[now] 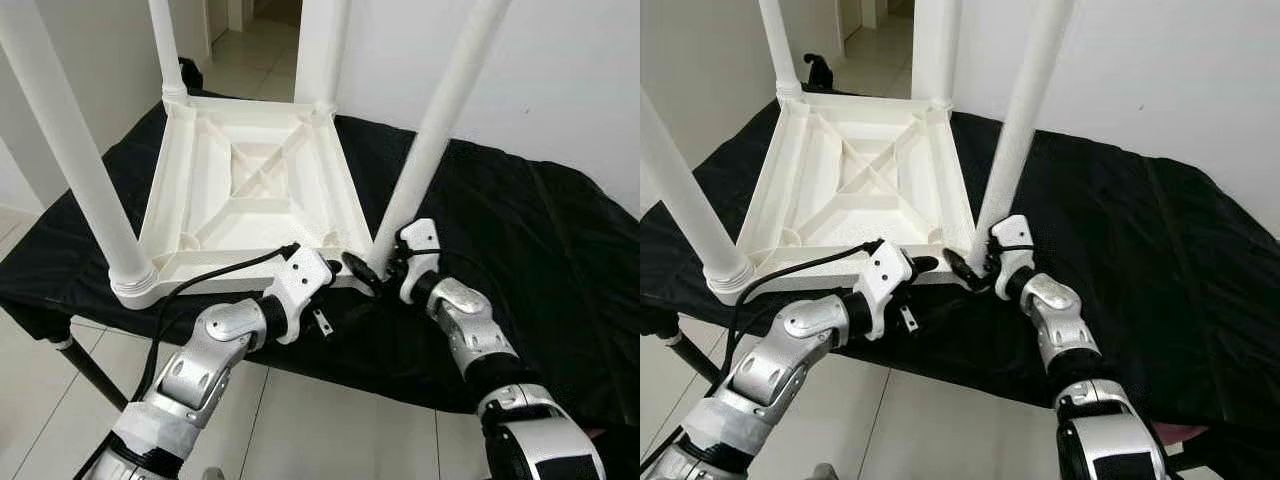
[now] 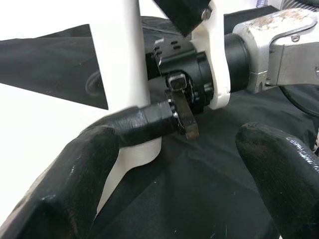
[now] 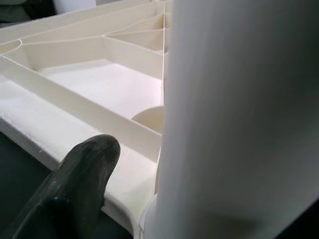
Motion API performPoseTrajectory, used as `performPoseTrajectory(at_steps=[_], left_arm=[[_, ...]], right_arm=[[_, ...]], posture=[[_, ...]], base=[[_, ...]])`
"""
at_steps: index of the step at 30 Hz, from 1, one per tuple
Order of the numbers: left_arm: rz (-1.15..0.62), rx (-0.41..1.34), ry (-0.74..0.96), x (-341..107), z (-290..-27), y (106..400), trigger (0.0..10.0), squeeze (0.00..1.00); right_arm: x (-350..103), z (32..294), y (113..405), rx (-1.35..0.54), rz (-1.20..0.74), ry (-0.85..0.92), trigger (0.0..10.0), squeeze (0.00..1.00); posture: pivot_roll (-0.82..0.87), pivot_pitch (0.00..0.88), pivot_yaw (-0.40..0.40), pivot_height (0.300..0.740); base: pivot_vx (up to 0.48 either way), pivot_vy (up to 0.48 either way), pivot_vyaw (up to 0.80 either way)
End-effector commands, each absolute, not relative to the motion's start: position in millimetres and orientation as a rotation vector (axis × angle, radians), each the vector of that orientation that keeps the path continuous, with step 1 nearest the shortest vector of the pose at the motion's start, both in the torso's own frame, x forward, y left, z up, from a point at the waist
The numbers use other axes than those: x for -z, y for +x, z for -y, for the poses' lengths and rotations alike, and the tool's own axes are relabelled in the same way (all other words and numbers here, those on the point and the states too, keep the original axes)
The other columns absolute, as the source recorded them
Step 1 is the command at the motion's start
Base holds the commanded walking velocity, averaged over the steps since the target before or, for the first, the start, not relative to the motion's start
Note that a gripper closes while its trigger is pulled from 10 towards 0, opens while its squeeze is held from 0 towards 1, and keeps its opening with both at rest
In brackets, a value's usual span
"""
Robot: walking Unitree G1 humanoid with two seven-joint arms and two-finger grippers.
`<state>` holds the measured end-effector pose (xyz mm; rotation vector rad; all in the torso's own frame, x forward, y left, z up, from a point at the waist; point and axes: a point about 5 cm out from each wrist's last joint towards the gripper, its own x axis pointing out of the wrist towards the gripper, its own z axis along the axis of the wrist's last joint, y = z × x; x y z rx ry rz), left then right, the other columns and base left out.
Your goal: Building children table
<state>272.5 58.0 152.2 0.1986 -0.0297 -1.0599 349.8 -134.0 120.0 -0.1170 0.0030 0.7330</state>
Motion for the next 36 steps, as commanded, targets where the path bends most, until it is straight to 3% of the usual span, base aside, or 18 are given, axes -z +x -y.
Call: performPoseTrajectory(at_steps=[1,20,21,22,36], left_arm=[[0.023,1.077,0.201,-152.5,-57.5,272.3,10.0,0.00],[0.023,1.069,0.194,-151.9,-57.2,270.4,10.0,0.00],[0.023,1.070,0.193,-151.7,-56.8,270.2,10.0,0.00],[0.022,1.072,0.190,-151.3,-56.1,269.7,10.0,0.00],[0.018,1.077,0.182,-149.8,-53.7,268.1,10.0,0.00]], right_arm=[[-115.0,126.4,349.5,-0.780,-0.036,-0.143,0.3,0.00],[-102.0,127.2,345.8,-0.824,-0.088,-0.123,0.0,0.00],[-101.4,128.4,346.6,-0.782,-0.086,-0.126,10.0,0.00],[-99.6,130.2,348.3,-0.689,-0.095,-0.124,10.0,0.00],[-99.4,113.5,344.3,-0.366,-0.068,-0.003,10.0,0.00]], posture=[[0.01,0.000,-0.067,0.740],[0.03,0.000,-0.078,0.740],[0.02,0.000,-0.079,0.740],[0.02,0.000,-0.080,0.740],[0.01,0.000,-0.080,0.740]], base=[[0.000,0.000,0.00],[0.000,0.000,0.00],[0.000,0.000,0.00],[0.000,0.000,0.00],[0.000,0.000,0.00]])
